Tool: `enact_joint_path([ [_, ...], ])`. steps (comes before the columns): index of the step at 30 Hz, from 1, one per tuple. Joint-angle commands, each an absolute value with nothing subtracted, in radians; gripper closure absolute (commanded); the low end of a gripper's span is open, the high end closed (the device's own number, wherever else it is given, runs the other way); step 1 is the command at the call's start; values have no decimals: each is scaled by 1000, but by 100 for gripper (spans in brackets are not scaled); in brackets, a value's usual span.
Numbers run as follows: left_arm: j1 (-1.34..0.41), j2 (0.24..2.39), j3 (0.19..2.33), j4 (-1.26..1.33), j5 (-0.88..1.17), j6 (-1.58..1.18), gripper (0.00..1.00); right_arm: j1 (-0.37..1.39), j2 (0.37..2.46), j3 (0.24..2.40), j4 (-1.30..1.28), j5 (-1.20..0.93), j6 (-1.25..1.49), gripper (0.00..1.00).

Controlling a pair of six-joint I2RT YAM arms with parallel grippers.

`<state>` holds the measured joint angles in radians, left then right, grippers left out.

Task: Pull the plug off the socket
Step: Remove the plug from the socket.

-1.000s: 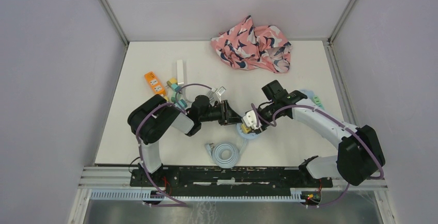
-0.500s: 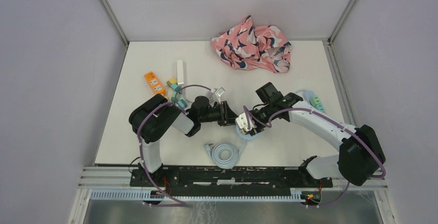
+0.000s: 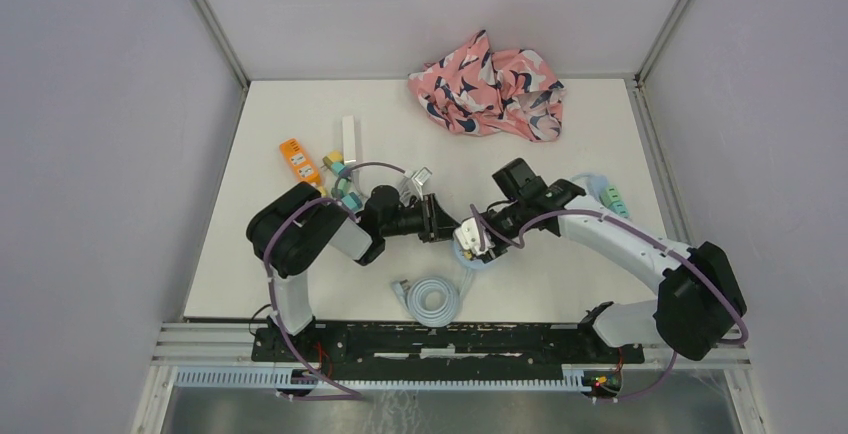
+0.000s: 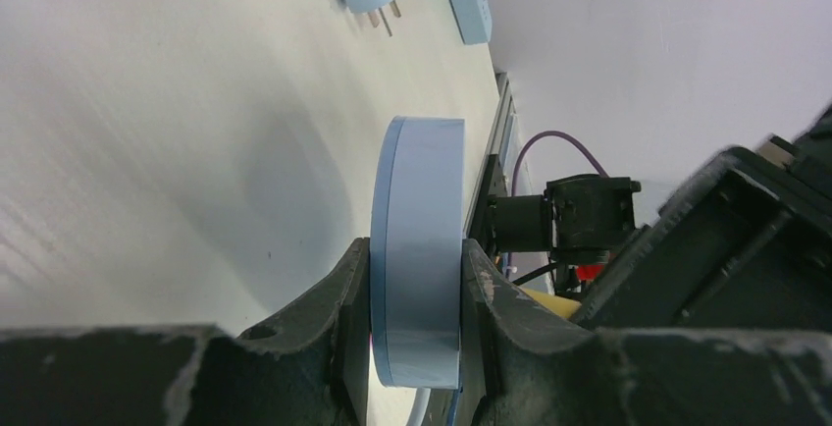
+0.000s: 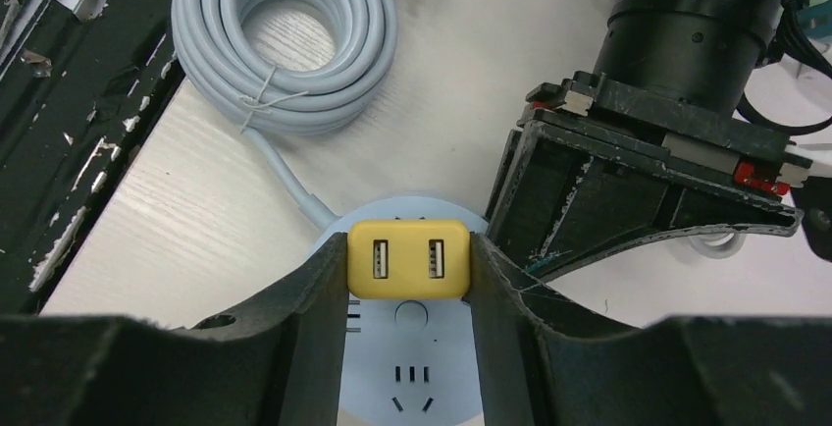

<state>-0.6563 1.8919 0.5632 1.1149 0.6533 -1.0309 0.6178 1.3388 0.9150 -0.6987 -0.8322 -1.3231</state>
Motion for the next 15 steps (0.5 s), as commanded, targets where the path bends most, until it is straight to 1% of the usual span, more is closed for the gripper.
enact_joint_path([
  [1,-620,1911,568,1088,582,-1017,97,727,1329,1003,-685,-893,-1133,100],
  [4,-621,1900,566,1058,576,-995,97,713,1312,1001,-719,-889,-1172,100],
  [8,-615,1898,571,1039,579,-975,97,587,1288,998,-797,-916,-1263,100],
  [12,-603,1884,585,1014,587,-949,97,484,1260,1018,-869,-1017,-1299,100],
  [15,-597,1844,607,911,558,-887,97,448,1251,1049,-903,-1061,-1271,100],
])
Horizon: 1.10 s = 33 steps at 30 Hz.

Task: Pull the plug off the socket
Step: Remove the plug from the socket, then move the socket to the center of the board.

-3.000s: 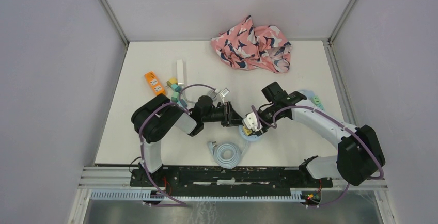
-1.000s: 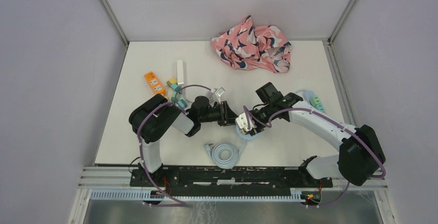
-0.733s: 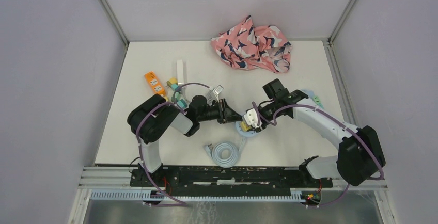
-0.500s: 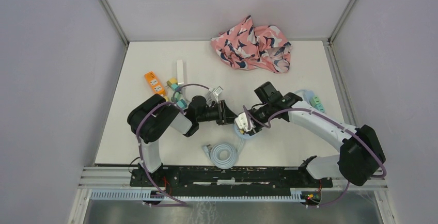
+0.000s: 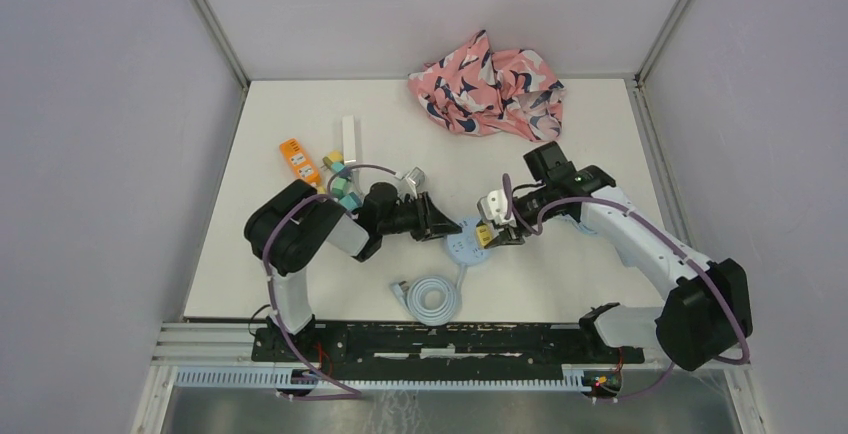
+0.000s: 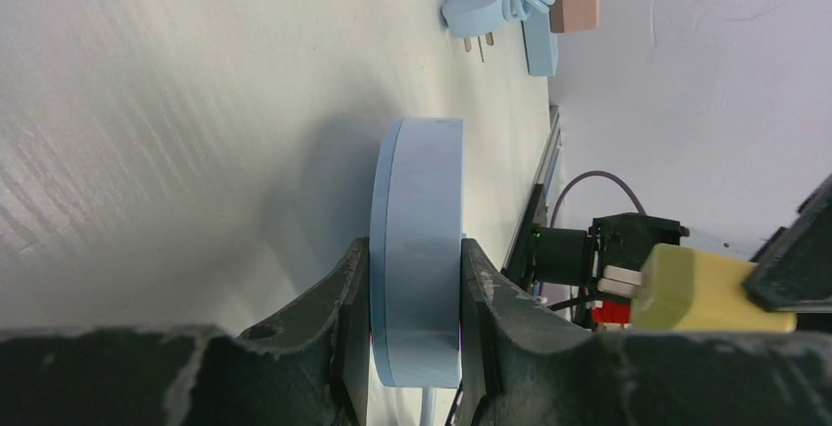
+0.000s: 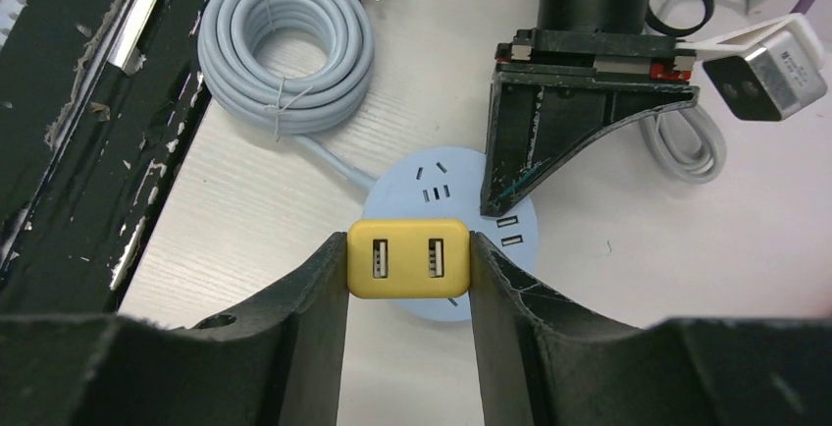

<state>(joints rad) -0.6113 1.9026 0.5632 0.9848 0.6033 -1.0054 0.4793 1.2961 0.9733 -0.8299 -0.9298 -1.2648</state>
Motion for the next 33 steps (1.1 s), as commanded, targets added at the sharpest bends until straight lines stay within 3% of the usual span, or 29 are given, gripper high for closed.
enact_joint_path([
  [1,-595,1832,617,874,543,-865,97,439,1251,1052,-905,-1070,-1260,100],
  [8,-504,1792,674,797,459,-844,97,365,1250,1075,-901,-1129,-1193,99],
  [13,-463,1808,850,595,370,-811,97,320,1230,1060,-835,-1101,-1119,98],
  [23,-356,2027,1178,440,300,-831,93,293,1213,1036,-781,-1088,-1079,98],
  [24,-353,2046,1211,423,307,-829,90,291,1212,1035,-779,-1087,-1078,98],
  [26,-347,2078,1267,379,298,-823,73,291,1210,1033,-777,-1086,-1077,98],
  [33,-325,2056,1297,338,253,-774,30,286,1206,1021,-744,-1098,-1038,98],
])
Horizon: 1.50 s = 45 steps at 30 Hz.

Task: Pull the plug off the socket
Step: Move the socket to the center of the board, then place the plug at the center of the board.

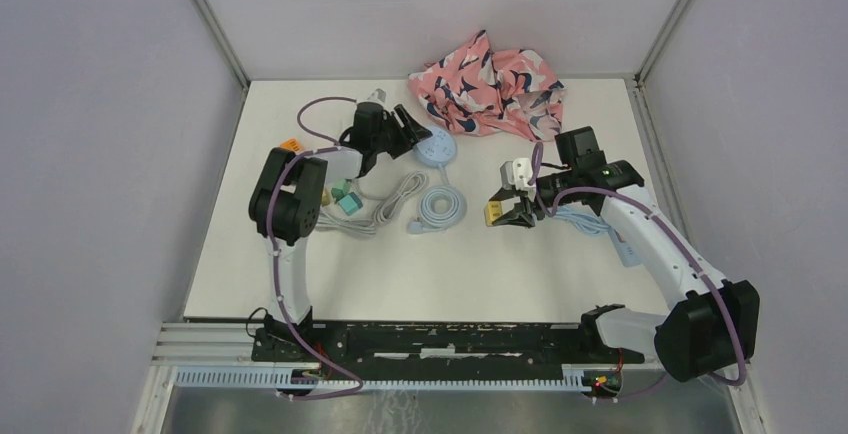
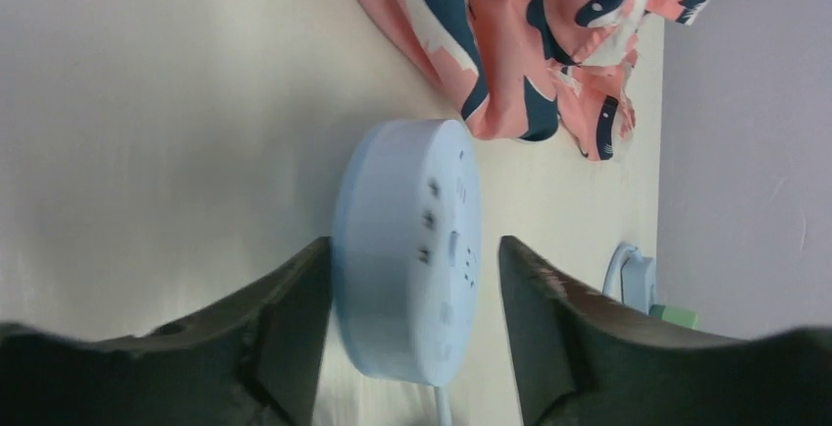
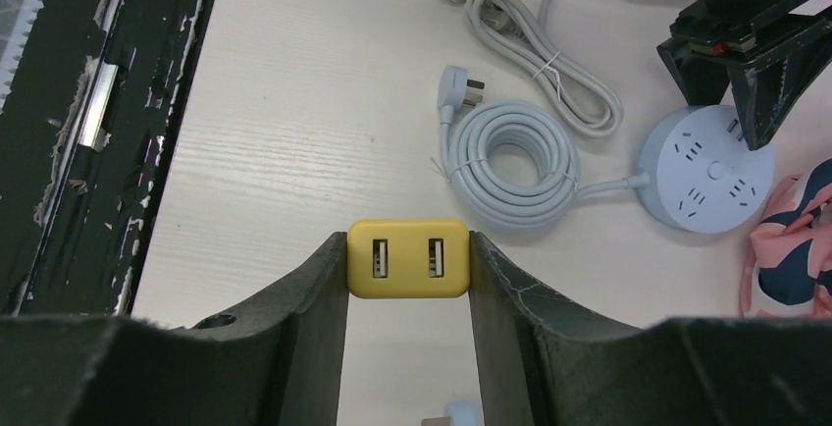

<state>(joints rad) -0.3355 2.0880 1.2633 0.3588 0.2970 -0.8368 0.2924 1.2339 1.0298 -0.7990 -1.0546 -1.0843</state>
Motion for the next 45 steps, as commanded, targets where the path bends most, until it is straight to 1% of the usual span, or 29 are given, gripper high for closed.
enact_joint_path([
  [1,-323,2036,1293,329,239,-757,24,286,1209,1017,-732,-1107,-1020,97],
  [3,-321,1986,1277,323,220,-714,14,287,1216,1007,-701,-1134,-980,97],
  [8,-321,1818,1192,333,151,-607,11,286,1231,980,-578,-1185,-822,97],
  [11,-322,1703,1090,399,157,-547,11,287,1243,957,-464,-1190,-676,97],
  [13,-322,1614,990,485,192,-523,10,287,1257,945,-380,-1186,-554,97],
  [14,-322,1574,935,545,216,-520,7,287,1266,944,-338,-1183,-486,98],
  [15,-322,1533,872,611,242,-524,2,285,1281,943,-289,-1179,-426,98],
  [16,-322,1496,814,681,267,-533,0,285,1299,945,-255,-1175,-356,98],
  [19,-322,1418,646,915,365,-584,1,284,1354,957,-162,-1128,-97,98],
  [23,-326,1402,495,1146,521,-696,1,279,1433,975,-77,-1055,183,98],
  [26,-363,1375,412,1230,515,-707,1,269,1488,992,-75,-1051,283,98],
  [27,-389,1338,394,1202,485,-672,1,265,1508,996,-75,-1044,319,98],
  [29,-466,1264,391,1052,401,-557,1,258,1542,1005,-78,-1049,372,98],
  [32,-606,1158,417,790,207,-372,0,247,1568,1012,-91,-1008,442,99],
  [33,-645,1131,417,755,149,-340,0,245,1576,1012,-92,-997,472,99],
  [35,-688,1098,412,721,87,-329,0,239,1592,1017,-81,-1016,505,99],
  [40,-730,1077,437,612,53,-401,1,233,1608,1016,-74,-1020,532,98],
  [45,-782,1074,453,571,11,-415,1,229,1624,1008,-54,-991,605,97],
])
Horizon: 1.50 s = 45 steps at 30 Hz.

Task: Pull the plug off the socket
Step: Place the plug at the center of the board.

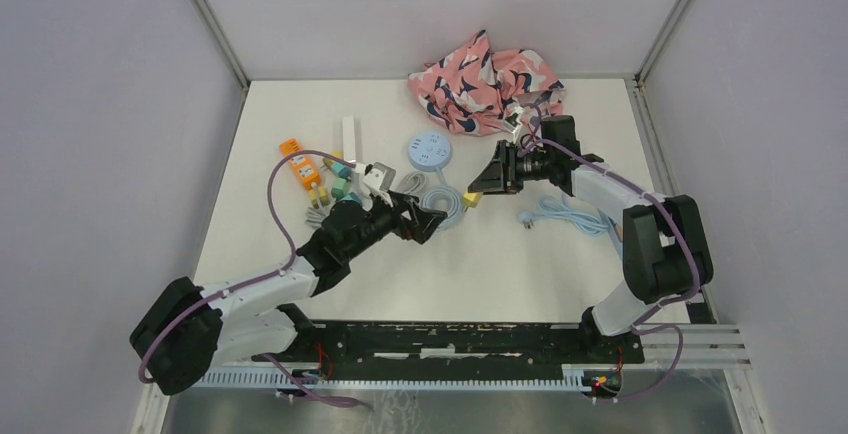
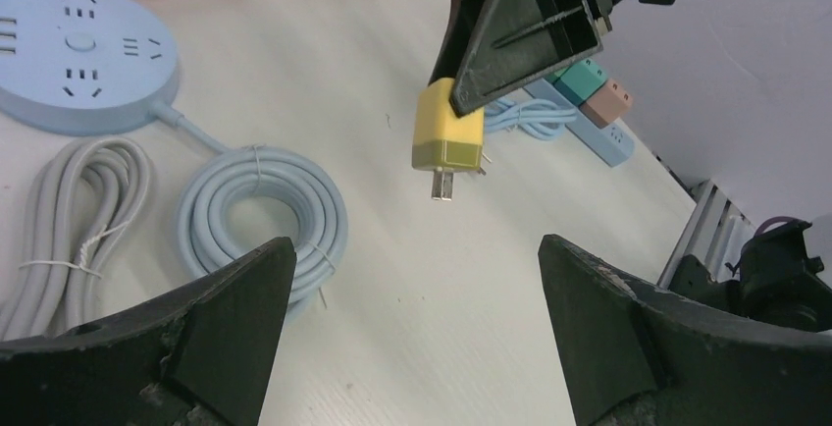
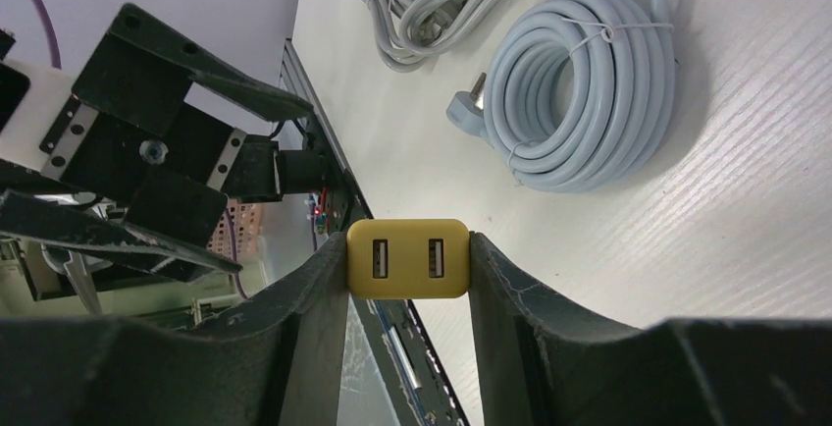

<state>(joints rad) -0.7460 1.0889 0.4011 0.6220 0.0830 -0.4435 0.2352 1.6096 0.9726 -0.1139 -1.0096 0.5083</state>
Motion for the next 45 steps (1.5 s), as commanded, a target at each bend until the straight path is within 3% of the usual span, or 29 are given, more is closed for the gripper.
enact_joint_path([
  [1,-789,1085,458,571,13,-418,1,228,1634,1005,-41,-997,629,97],
  [8,-909,1198,542,517,-102,-413,2,228,1667,1001,-13,-1017,685,96],
  [17,-983,1449,810,272,-322,-361,7,229,1667,1001,-16,-1018,686,96],
  [25,-980,1564,944,181,-297,-315,17,228,1663,1008,-30,-1027,675,96],
  [29,-943,1580,965,181,-230,-300,30,228,1666,1008,-31,-1034,676,97],
  [40,-859,1627,1009,185,-17,-324,89,229,1672,1011,-33,-1049,674,96],
  [42,-853,1621,1003,189,-7,-320,96,230,1673,1012,-33,-1054,674,94],
  [45,-849,1601,982,209,-8,-313,97,228,1678,1016,-33,-1064,672,87],
])
